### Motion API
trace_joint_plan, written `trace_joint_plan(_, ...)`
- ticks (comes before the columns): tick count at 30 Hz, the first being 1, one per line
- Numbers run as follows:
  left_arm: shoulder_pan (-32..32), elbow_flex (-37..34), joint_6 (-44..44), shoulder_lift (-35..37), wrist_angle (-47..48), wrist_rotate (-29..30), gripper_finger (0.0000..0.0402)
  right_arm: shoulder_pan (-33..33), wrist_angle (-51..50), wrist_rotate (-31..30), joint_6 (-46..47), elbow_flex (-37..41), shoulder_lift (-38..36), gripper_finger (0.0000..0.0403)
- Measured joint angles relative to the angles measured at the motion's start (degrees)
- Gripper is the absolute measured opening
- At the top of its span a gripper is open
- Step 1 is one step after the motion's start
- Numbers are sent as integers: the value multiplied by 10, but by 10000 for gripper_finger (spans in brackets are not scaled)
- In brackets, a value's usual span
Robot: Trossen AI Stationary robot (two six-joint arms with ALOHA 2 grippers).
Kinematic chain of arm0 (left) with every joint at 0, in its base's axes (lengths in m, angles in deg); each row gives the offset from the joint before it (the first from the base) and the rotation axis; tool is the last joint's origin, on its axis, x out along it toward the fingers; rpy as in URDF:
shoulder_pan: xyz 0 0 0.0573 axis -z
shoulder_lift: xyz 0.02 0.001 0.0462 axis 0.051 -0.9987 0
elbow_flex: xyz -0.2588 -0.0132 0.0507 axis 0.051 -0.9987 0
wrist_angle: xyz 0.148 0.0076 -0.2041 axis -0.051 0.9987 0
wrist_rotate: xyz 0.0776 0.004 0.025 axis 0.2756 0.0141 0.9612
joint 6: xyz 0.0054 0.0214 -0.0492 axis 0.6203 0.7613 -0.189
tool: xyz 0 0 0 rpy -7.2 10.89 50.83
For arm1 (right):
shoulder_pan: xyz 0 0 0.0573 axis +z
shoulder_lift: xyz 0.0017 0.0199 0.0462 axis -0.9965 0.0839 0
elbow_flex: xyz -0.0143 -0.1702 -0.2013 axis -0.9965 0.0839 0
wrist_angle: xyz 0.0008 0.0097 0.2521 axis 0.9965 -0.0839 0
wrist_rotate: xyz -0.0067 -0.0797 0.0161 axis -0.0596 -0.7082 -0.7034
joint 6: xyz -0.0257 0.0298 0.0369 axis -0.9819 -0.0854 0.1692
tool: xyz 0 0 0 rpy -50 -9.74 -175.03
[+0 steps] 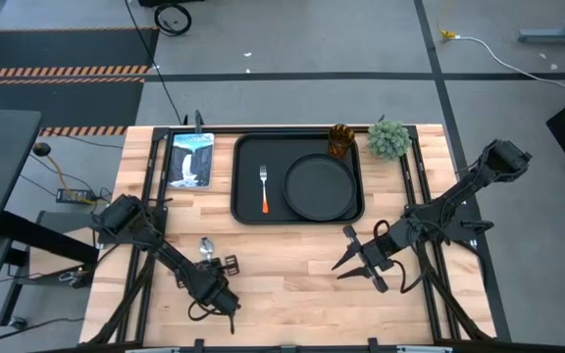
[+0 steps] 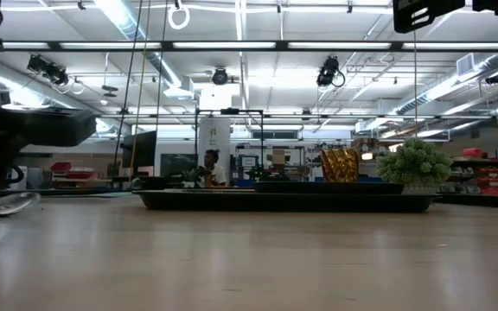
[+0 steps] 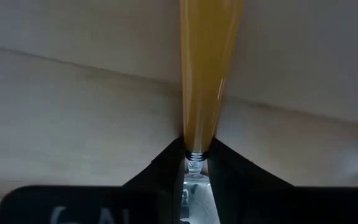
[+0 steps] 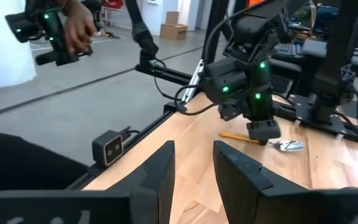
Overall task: Pick and place plate/cup/fork/spoon on tray
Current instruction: Put the spoon on the black tray to the left of the orange fork
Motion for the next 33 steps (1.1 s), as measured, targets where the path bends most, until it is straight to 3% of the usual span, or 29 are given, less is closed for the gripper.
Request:
trace_joint_plan(6,0,-1,14,-1,-5,30,73,0,12,-16,24,0,0,116)
trace_joint_plan(11,-1,-1,-73,-1,-17,23,87,0,33,-16,26,0,0,116)
trace_joint_plan(24,0,12,-180,0,-28,12,206,0,40,-16,19,0,0,116)
trace_joint_plan(33,21,64,-342,-1,-38,-40,206,0,36,-16,3,0,0,116)
